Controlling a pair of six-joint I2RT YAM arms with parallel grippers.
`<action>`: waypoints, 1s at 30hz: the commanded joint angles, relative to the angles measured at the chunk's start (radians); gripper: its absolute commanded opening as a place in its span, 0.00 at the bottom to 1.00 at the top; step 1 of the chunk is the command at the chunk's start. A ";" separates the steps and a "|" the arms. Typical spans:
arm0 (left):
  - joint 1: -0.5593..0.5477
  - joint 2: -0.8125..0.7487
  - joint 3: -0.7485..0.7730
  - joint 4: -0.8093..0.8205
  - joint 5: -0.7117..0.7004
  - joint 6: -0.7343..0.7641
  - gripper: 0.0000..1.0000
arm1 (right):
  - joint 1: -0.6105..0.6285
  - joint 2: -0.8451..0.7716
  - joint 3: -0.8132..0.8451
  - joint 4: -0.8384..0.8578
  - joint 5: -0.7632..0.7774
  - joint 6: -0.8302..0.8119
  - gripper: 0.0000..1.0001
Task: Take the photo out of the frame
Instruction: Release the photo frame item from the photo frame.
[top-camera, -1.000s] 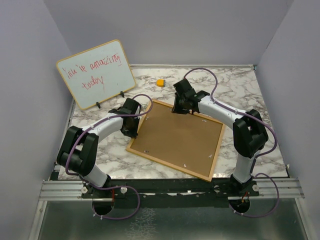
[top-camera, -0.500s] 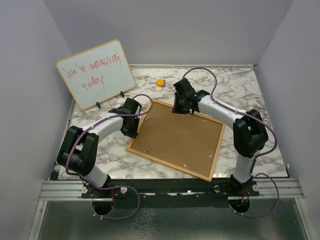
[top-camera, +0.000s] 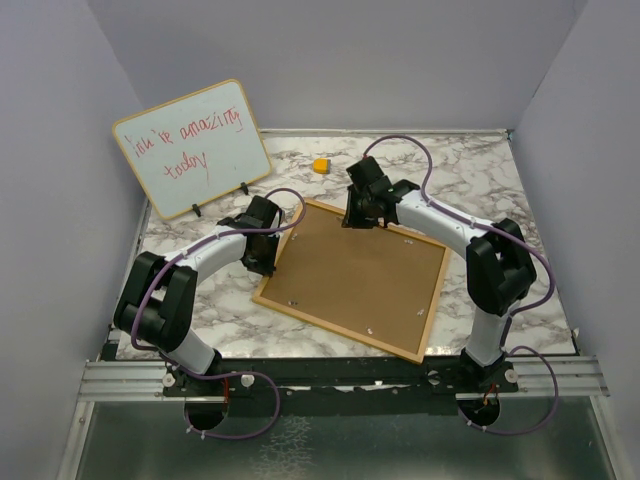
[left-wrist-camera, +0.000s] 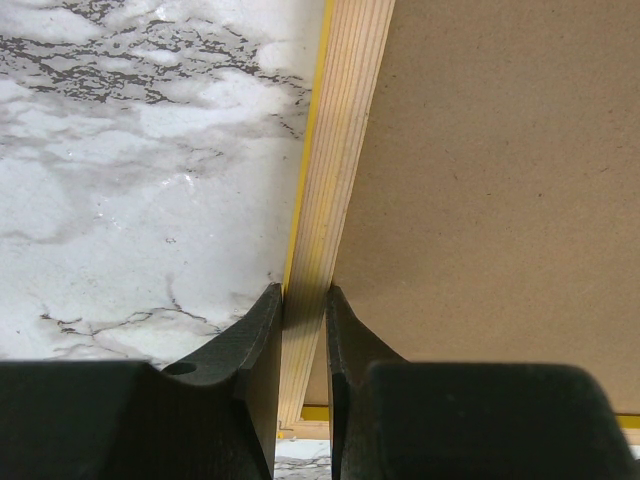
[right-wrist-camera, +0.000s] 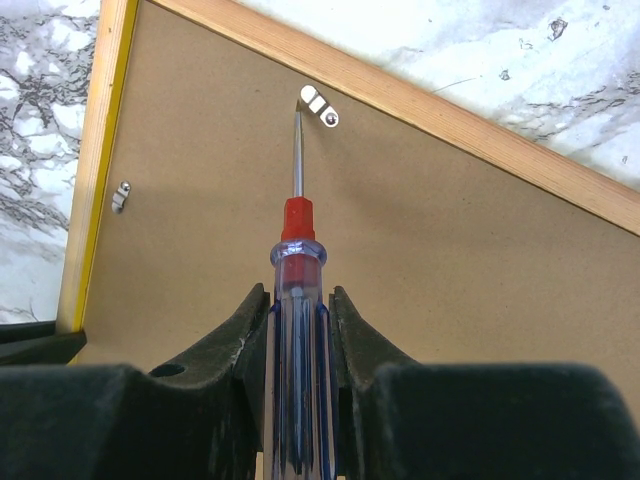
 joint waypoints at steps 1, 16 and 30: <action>-0.003 0.034 -0.010 0.006 0.008 -0.001 0.09 | 0.005 -0.056 -0.016 0.003 0.007 -0.009 0.00; -0.002 0.034 -0.017 0.021 0.035 0.012 0.23 | -0.131 -0.110 0.017 -0.157 -0.161 -0.116 0.00; -0.003 0.041 -0.019 0.044 0.033 0.030 0.28 | -0.174 0.001 0.158 -0.242 -0.259 -0.189 0.00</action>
